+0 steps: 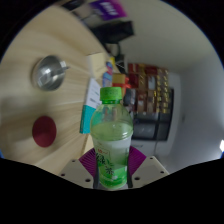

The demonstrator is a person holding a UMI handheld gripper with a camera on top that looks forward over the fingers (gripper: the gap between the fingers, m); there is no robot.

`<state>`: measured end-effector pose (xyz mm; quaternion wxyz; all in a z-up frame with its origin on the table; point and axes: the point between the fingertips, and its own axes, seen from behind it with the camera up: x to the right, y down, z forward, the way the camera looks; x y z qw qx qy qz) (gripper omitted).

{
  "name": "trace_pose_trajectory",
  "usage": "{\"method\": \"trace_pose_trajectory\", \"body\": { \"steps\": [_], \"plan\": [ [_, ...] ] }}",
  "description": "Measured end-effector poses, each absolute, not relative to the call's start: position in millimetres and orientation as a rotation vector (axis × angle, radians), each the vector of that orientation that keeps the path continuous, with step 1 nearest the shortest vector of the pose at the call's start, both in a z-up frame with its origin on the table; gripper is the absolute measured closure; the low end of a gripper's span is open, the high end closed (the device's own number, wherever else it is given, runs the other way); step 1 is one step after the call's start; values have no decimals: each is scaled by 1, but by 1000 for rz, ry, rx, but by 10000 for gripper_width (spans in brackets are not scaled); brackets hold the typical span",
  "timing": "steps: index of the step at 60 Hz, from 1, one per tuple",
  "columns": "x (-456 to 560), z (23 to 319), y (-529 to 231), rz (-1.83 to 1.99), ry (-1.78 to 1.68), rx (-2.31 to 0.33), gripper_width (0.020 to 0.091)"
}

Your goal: Pour water

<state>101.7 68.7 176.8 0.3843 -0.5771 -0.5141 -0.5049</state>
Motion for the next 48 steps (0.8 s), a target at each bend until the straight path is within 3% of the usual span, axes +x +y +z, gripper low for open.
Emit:
{"method": "trace_pose_trajectory", "body": {
  "steps": [14, 30, 31, 37, 42, 45, 48],
  "plan": [
    [64, 164, 61, -1607, -1798, -989, 722],
    [58, 162, 21, -1609, -1868, -882, 724],
    [54, 154, 17, -1597, -1847, -892, 723],
    [55, 180, 2, -1386, -1654, -1013, 724],
    [41, 178, -3, -1005, -1328, -1267, 722],
    [57, 195, -29, -770, -1086, -1409, 723],
    [65, 188, -33, -589, -818, -1504, 723]
  ]
}}
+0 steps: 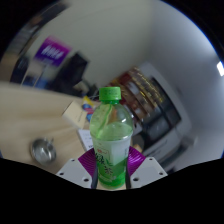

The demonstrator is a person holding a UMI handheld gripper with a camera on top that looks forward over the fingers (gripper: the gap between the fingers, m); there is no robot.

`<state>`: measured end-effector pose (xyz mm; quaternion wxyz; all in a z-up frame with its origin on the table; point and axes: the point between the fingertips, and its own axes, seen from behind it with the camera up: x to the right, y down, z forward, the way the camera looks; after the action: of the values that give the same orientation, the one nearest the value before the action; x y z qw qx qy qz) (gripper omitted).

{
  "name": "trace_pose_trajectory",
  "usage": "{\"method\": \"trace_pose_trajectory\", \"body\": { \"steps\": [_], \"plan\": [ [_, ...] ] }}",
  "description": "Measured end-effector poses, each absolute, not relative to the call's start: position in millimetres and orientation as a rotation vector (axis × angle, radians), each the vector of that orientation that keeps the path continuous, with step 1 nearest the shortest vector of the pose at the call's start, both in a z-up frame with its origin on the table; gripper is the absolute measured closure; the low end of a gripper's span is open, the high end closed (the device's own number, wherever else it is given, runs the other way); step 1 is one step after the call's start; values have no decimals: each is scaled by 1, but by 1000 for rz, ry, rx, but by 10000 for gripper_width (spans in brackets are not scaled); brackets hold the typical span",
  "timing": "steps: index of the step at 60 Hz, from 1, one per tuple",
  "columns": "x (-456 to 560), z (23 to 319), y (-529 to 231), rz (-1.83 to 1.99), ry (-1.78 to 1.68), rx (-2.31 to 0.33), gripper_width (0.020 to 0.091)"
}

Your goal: Pour water

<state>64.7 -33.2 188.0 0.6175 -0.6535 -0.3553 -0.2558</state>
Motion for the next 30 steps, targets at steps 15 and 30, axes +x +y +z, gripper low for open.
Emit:
{"method": "trace_pose_trajectory", "body": {
  "steps": [15, 30],
  "plan": [
    [130, 102, -109, -88, -140, -1720, 725],
    [159, 51, -138, 15, -2, -1703, 701]
  ]
}}
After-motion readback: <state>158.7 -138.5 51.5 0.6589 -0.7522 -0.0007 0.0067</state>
